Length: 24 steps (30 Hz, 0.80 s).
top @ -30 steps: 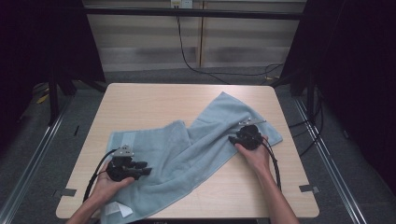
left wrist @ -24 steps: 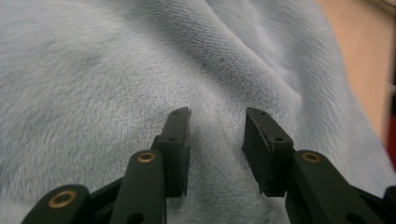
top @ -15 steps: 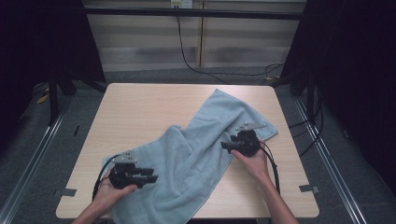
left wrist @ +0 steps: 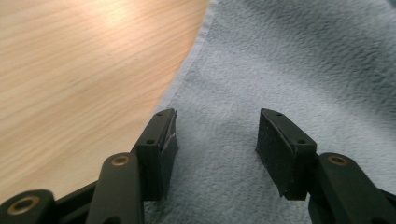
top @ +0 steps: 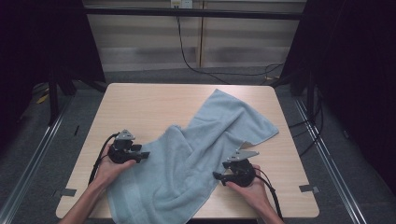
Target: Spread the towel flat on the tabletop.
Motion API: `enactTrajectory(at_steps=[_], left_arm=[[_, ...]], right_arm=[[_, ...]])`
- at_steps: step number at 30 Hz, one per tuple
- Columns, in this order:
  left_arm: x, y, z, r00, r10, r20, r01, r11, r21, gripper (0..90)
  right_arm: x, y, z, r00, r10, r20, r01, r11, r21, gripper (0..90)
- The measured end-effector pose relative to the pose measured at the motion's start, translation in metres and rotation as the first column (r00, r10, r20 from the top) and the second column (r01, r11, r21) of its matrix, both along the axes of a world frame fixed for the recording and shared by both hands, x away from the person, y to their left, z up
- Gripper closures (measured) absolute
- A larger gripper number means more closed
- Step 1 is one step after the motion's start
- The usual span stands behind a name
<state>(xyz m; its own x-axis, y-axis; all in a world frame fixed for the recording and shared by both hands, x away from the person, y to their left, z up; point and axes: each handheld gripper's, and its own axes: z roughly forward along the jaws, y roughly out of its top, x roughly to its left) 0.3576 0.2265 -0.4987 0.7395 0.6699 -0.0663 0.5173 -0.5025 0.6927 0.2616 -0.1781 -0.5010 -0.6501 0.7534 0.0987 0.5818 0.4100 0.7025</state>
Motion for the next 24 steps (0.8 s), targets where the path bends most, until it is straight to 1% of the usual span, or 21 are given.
enactTrajectory(at_steps=[1,2,3,4,5,6,7,9,10,11,12,13,14,15,17,18,19,20,21,23,24], left_arm=[[-0.003,-0.001,-0.001,0.9989,-0.019,0.042,0.018,0.9992,0.036,51.4],[-0.005,-0.001,0.0,0.9981,-0.044,0.043,0.042,0.9986,0.031,57.9],[-0.008,-0.002,0.0,0.9971,-0.065,0.04,0.064,0.9975,0.029,67.9],[-0.012,-0.003,0.001,0.9956,-0.076,0.055,0.074,0.9964,0.042,78.0],[-0.015,-0.002,0.002,0.9944,-0.088,0.059,0.084,0.9942,0.068,81.8],[-0.019,-0.002,0.003,0.9949,-0.087,0.052,0.083,0.994,0.072,83.4],[-0.023,0.0,0.003,0.9957,-0.082,0.042,0.08,0.9949,0.062,84.5],[-0.034,0.007,0.002,0.9962,-0.085,0.019,0.085,0.9961,0.026,85.3],[-0.04,0.012,0.002,0.9963,-0.086,0.01,0.085,0.9962,0.014,85.3],[-0.047,0.016,0.002,0.9965,-0.083,-0.01,0.083,0.9965,-0.011,85.3],[-0.056,0.021,0.001,0.995,-0.089,-0.046,0.087,0.9948,-0.053,85.3],[-0.065,0.026,0.0,0.9937,-0.098,-0.055,0.093,0.9928,-0.076,85.3],[-0.076,0.03,-0.001,0.9921,-0.103,-0.072,0.095,0.9893,-0.111,85.2],[-0.085,0.034,-0.002,0.9869,-0.129,-0.098,0.114,0.9832,-0.143,85.2],[-0.105,0.038,-0.002,0.9817,-0.151,-0.116,0.131,0.9776,-0.164,84.8],[-0.112,0.038,-0.001,0.9741,-0.183,-0.132,0.158,0.971,-0.179,84.7],[-0.119,0.037,-0.001,0.9693,-0.207,-0.133,0.18,0.9651,-0.19,84.3],[-0.124,0.036,0.0,0.9682,-0.219,-0.122,0.193,0.9618,-0.194,83.5],[-0.126,0.033,0.003,0.9675,-0.222,-0.12,0.196,0.9601,-0.2,81.3],[-0.124,0.028,0.008,0.9688,-0.23,-0.092,0.207,0.9548,-0.213,77.1],[-0.119,0.025,0.011,0.9685,-0.233,-0.086,0.21,0.9522,-0.222,74.1]], right_arm=[[0.0,0.002,-0.001,0.9999,-0.003,0.013,0.003,1.0,-0.011,41.6],[0.001,0.004,-0.001,0.9999,-0.004,0.017,0.004,1.0,-0.02,42.3],[0.002,0.005,0.0,0.9998,-0.005,0.018,0.005,0.999,-0.039,45.0],[0.001,0.006,0.0,0.9995,-0.005,0.03,0.007,0.998,-0.061,46.9],[0.001,0.005,0.0,0.9994,-0.007,0.034,0.009,0.998,-0.059,52.3],[0.002,0.002,0.001,0.9993,-0.019,0.032,0.021,0.998,-0.059,60.9],[0.003,-0.002,0.001,0.999,-0.03,0.033,0.032,0.998,-0.054,68.6],[0.004,-0.01,-0.001,0.998,-0.052,0.037,0.053,0.998,-0.023,78.0],[0.004,-0.013,0.0,0.9979,-0.054,0.034,0.055,0.998,-0.032,80.3],[0.004,-0.014,0.001,0.9982,-0.053,0.027,0.054,0.998,-0.04,82.9],[0.002,-0.017,0.002,0.998,-0.061,0.015,0.062,0.997,-0.048,84.2],[0.001,-0.021,0.002,0.9978,-0.064,0.016,0.065,0.997,-0.042,84.4],[-0.001,-0.026,0.002,0.9973,-0.073,0.005,0.073,0.997,-0.029,84.7],[-0.004,-0.031,0.003,0.9961,-0.087,-0.012,0.087,0.996,-0.026,84.9],[-0.011,-0.043,0.004,0.9946,-0.101,-0.025,0.101,0.995,-0.017,85.2],[-0.016,-0.048,0.004,0.9937,-0.106,-0.036,0.106,0.994,-0.011,85.3],[-0.022,-0.052,0.004,0.993,-0.11,-0.043,0.11,0.994,0.001,85.6],[-0.028,-0.055,0.004,0.9922,-0.114,-0.052,0.114,0.993,0.01,86.1],[-0.034,-0.057,0.006,0.9921,-0.115,-0.052,0.115,0.993,0.001,86.2],[-0.048,-0.06,0.01,0.9929,-0.111,-0.043,0.111,0.994,0.01,86.3],[-0.055,-0.06,0.012,0.9927,-0.112,-0.045,0.113,0.994,0.011,86.3]])
